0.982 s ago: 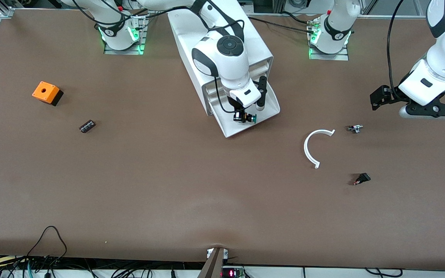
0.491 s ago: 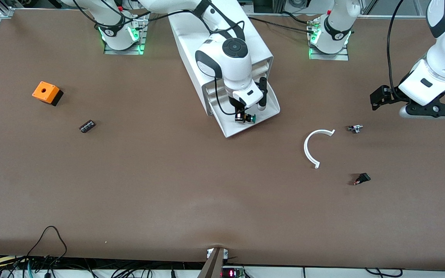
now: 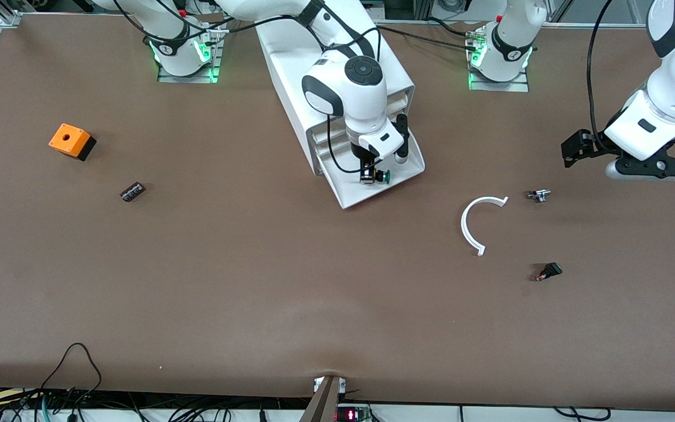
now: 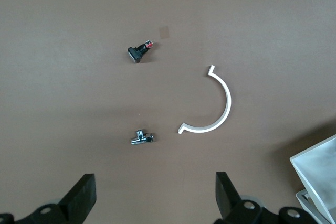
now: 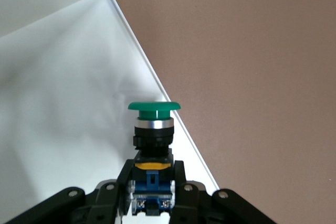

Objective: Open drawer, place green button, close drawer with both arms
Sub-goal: 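Lower the green button into the open drawer with the right gripper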

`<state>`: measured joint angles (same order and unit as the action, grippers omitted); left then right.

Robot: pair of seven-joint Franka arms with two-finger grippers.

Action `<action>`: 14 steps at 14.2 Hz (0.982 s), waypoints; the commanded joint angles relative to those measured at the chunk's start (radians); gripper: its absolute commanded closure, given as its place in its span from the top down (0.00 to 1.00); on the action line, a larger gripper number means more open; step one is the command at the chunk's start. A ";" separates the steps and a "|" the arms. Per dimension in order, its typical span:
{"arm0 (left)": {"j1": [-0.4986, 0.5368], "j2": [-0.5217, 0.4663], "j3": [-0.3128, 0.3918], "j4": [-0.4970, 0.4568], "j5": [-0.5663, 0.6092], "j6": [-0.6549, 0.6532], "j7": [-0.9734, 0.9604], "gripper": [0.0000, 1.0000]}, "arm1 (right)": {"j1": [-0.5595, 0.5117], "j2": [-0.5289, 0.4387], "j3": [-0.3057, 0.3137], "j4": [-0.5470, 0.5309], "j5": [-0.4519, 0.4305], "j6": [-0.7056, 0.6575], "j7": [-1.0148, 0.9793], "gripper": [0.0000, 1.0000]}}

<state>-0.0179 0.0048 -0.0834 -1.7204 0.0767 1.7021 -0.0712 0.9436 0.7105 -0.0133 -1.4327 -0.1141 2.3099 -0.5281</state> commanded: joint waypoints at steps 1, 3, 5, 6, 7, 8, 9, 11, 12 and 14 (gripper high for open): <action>0.003 -0.008 0.001 0.010 -0.015 -0.019 0.024 1.00 | 0.007 0.018 0.003 0.000 -0.016 0.005 0.005 0.30; 0.003 -0.008 0.001 0.010 -0.015 -0.019 0.024 1.00 | 0.021 0.018 0.003 0.000 -0.018 -0.003 -0.001 0.29; 0.003 -0.008 0.001 0.010 -0.015 -0.019 0.024 1.00 | 0.030 0.017 0.004 -0.005 -0.024 -0.006 -0.007 0.29; 0.003 -0.008 0.001 0.010 -0.015 -0.019 0.024 1.00 | 0.030 0.017 0.012 -0.009 -0.035 -0.006 -0.009 0.29; 0.003 -0.008 0.001 0.010 -0.015 -0.019 0.024 1.00 | 0.030 0.017 0.019 -0.014 -0.042 -0.006 -0.007 0.29; 0.003 -0.008 0.001 0.010 -0.015 -0.019 0.024 1.00 | 0.030 0.017 0.021 -0.020 -0.042 -0.006 -0.006 0.29; 0.003 -0.008 0.001 0.010 -0.015 -0.019 0.024 1.00 | 0.032 0.017 0.021 -0.022 -0.042 -0.004 -0.004 0.29; 0.003 -0.006 0.001 0.010 -0.015 -0.019 0.024 1.00 | 0.030 0.020 0.021 -0.020 -0.042 -0.003 0.000 0.38; 0.003 -0.008 0.001 0.010 -0.015 -0.019 0.025 1.00 | 0.030 0.020 0.021 -0.022 -0.042 -0.001 0.002 0.41; 0.003 -0.008 0.001 0.010 -0.015 -0.019 0.024 1.00 | 0.029 0.020 0.021 -0.022 -0.042 -0.001 0.000 0.51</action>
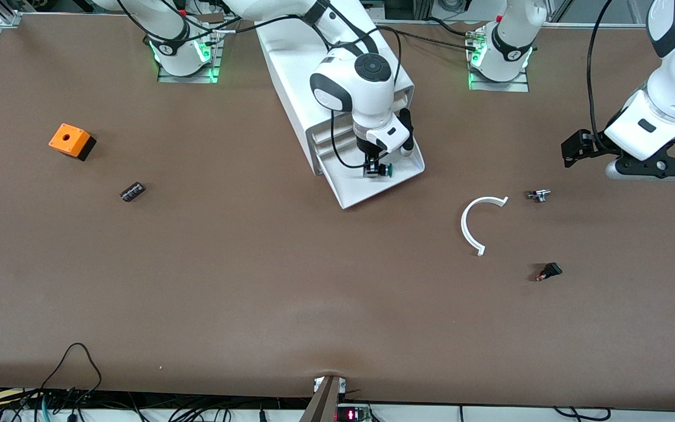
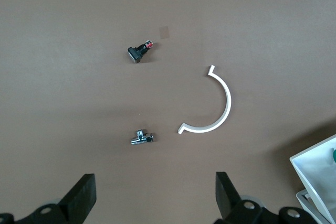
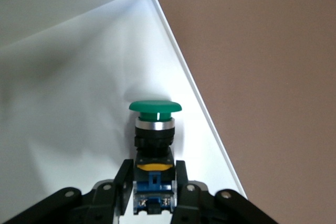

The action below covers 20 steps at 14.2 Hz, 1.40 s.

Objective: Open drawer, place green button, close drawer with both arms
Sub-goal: 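Lower the green button into the open drawer with the right gripper, then open the right gripper to release the button inside the drawer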

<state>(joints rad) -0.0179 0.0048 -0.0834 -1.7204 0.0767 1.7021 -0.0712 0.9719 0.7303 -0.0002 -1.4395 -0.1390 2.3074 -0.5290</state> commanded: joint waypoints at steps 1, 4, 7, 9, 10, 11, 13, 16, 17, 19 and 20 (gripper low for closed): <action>0.003 -0.006 0.001 0.010 -0.015 -0.019 0.025 1.00 | 0.001 0.000 0.008 -0.015 -0.016 0.001 0.003 0.65; 0.003 -0.008 0.001 0.010 -0.015 -0.019 0.024 1.00 | 0.001 -0.003 0.006 -0.013 -0.005 0.000 0.006 1.00; 0.003 -0.008 0.001 0.010 -0.015 -0.019 0.024 1.00 | -0.005 -0.023 0.003 -0.003 0.004 -0.002 0.011 1.00; 0.003 -0.006 0.001 0.010 -0.015 -0.019 0.019 1.00 | -0.013 -0.037 -0.001 0.011 0.006 -0.002 0.053 1.00; 0.003 -0.006 0.001 0.010 -0.015 -0.019 0.016 1.00 | -0.019 -0.042 -0.001 0.027 0.012 -0.003 0.061 1.00; 0.003 -0.006 0.001 0.010 -0.015 -0.019 0.014 1.00 | -0.019 -0.042 -0.004 0.045 0.044 -0.005 0.061 1.00; 0.003 -0.006 0.001 0.010 -0.015 -0.024 0.013 1.00 | -0.021 -0.042 -0.014 0.085 0.081 -0.016 0.058 1.00; 0.004 -0.006 0.001 0.010 -0.017 -0.035 0.001 1.00 | -0.032 -0.042 -0.018 0.140 0.082 -0.083 0.057 1.00; 0.004 -0.006 0.002 0.010 -0.017 -0.035 -0.002 1.00 | -0.039 -0.042 -0.020 0.143 0.082 -0.094 0.057 1.00; 0.004 -0.005 0.002 0.010 -0.017 -0.035 -0.002 1.00 | -0.056 -0.051 -0.021 0.145 0.099 -0.095 0.061 1.00; 0.004 -0.005 0.002 0.008 -0.017 -0.035 -0.001 1.00 | -0.062 -0.058 -0.026 0.148 0.146 -0.095 0.061 1.00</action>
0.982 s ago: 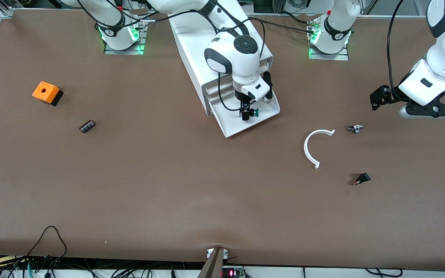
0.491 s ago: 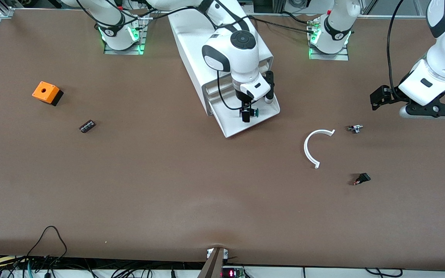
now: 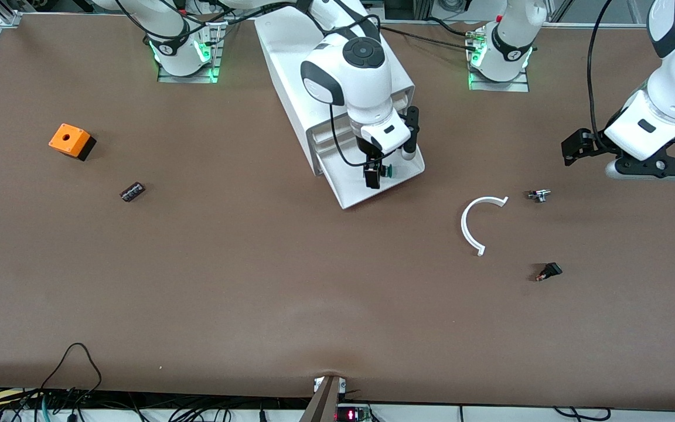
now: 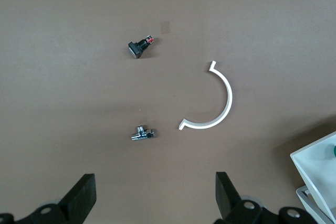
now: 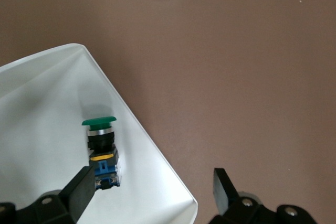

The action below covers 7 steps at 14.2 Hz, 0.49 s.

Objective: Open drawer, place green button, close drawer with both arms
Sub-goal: 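Open the right gripper to release the button inside the drawer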

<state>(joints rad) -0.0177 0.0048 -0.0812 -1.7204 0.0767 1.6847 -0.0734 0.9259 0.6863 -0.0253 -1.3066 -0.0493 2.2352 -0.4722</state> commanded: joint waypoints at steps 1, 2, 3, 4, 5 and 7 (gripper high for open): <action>0.004 0.001 0.000 0.007 -0.017 -0.017 0.001 1.00 | -0.022 -0.021 -0.028 0.026 0.109 -0.023 0.004 1.00; 0.004 0.018 0.000 0.008 -0.017 -0.014 0.000 1.00 | -0.024 -0.025 -0.062 0.032 0.155 -0.023 0.003 1.00; 0.002 0.032 -0.002 0.008 -0.018 -0.011 0.000 1.00 | -0.025 -0.028 -0.079 0.035 0.196 -0.023 0.004 1.00; 0.001 0.052 -0.002 0.008 -0.020 -0.001 -0.002 1.00 | -0.027 -0.033 -0.099 0.036 0.236 -0.023 0.004 1.00; 0.001 0.072 -0.002 0.010 -0.044 0.012 -0.003 1.00 | -0.029 -0.042 -0.122 0.038 0.274 -0.025 0.004 1.00; 0.001 0.121 -0.002 0.008 -0.078 0.050 -0.003 1.00 | -0.045 -0.059 -0.137 0.040 0.327 -0.028 0.009 1.00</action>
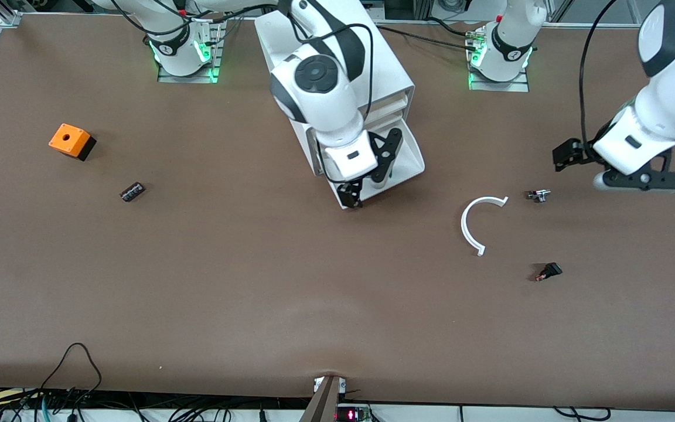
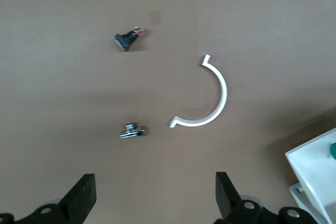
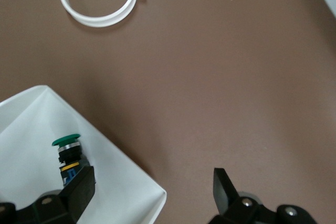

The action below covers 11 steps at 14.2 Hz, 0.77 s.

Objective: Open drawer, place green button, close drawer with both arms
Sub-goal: 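Open the right gripper to release the button inside the drawer, then withdraw the right gripper while the left gripper reaches the drawer front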

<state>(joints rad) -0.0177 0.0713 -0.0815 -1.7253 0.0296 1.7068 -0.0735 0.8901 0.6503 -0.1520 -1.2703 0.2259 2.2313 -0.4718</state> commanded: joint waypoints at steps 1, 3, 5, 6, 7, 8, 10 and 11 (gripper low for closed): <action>-0.010 0.088 -0.001 0.013 -0.040 0.058 -0.005 1.00 | -0.025 -0.040 -0.015 0.003 0.062 -0.038 0.009 1.00; -0.008 0.158 -0.001 0.013 -0.100 0.128 -0.012 1.00 | -0.043 -0.061 -0.056 0.003 0.110 -0.083 0.010 1.00; -0.007 0.215 0.000 0.013 -0.154 0.178 -0.076 1.00 | -0.057 -0.109 -0.112 0.003 0.180 -0.158 0.015 1.00; -0.013 0.238 -0.001 0.013 -0.154 0.201 -0.125 1.00 | -0.057 -0.141 -0.144 0.003 0.187 -0.200 0.038 1.00; -0.024 0.261 -0.003 0.013 -0.154 0.217 -0.178 1.00 | -0.066 -0.170 -0.165 0.003 0.187 -0.237 0.080 1.00; -0.043 0.283 -0.004 0.013 -0.155 0.233 -0.240 1.00 | -0.086 -0.182 -0.170 0.003 0.185 -0.260 0.135 1.00; -0.060 0.314 -0.010 0.013 -0.155 0.261 -0.339 1.00 | -0.137 -0.202 -0.173 -0.014 0.178 -0.310 0.243 1.00; -0.079 0.326 -0.012 0.012 -0.155 0.278 -0.377 1.00 | -0.170 -0.204 -0.175 -0.017 0.173 -0.340 0.293 1.00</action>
<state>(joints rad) -0.0678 0.3737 -0.0934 -1.7294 -0.1074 1.9653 -0.3717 0.7702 0.4590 -0.3332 -1.2617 0.3916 1.9316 -0.2685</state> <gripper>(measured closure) 0.000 0.000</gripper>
